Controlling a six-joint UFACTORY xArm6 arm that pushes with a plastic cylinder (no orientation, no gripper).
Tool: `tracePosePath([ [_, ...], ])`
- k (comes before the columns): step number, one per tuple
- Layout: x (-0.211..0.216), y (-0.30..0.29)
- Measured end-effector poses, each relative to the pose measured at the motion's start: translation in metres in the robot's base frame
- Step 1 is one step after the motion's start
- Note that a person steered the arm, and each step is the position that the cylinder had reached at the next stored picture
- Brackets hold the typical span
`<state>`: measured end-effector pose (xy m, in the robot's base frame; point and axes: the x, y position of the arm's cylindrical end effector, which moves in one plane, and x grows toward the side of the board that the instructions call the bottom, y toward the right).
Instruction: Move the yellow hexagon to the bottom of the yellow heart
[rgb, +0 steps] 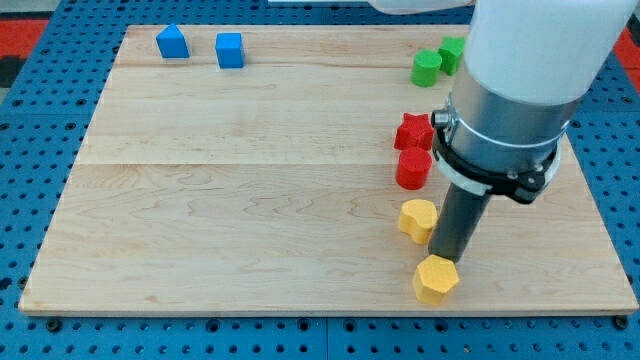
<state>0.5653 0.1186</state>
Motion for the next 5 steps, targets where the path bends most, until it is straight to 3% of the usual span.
tracePosePath([
  [1, 0.003, 0.057],
  [2, 0.046, 0.07],
  [5, 0.054, 0.054],
])
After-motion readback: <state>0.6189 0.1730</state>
